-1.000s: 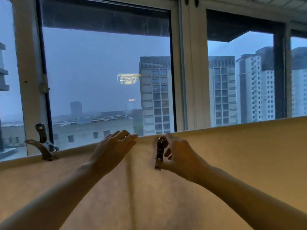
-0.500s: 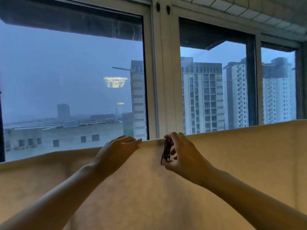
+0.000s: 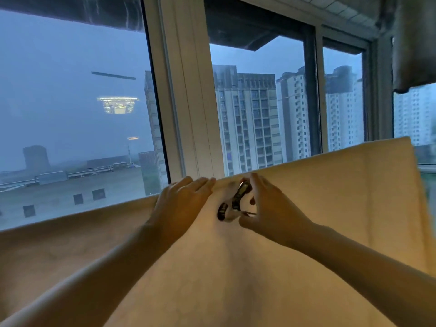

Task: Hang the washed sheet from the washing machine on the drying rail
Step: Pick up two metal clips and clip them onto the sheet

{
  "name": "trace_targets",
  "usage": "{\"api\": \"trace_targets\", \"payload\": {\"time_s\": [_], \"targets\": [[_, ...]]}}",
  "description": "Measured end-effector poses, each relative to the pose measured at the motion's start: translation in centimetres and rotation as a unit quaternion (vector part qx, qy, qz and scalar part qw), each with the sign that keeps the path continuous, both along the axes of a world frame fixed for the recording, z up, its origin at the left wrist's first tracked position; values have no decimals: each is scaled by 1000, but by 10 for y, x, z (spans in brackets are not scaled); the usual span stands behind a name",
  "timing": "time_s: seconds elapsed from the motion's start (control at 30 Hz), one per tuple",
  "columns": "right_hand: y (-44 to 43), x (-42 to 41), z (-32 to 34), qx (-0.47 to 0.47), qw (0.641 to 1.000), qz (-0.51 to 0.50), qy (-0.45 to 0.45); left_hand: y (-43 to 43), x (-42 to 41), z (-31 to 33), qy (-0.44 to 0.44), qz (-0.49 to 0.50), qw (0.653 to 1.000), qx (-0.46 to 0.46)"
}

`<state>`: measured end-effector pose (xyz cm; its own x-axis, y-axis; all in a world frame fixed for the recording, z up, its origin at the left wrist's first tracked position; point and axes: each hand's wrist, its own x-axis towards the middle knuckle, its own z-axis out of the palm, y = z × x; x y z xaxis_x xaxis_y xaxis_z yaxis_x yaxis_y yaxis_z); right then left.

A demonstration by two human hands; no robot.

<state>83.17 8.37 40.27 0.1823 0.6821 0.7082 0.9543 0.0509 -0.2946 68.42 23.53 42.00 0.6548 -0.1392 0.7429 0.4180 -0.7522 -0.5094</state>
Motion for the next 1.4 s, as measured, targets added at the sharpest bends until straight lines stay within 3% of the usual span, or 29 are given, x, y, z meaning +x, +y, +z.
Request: {"api": "trace_targets", "payload": {"time_s": [0.53,0.97,1.4], "targets": [[-32,84,-15,42,991,-125,33,0,111,-8,-18,0,997,78],[-94,178,-20,28,996,-90,-1,-10,190,-11,0,51,993,106],[-112,241,-34,11,998,-65,3,-30,246,3,78,80,990,92]]}}
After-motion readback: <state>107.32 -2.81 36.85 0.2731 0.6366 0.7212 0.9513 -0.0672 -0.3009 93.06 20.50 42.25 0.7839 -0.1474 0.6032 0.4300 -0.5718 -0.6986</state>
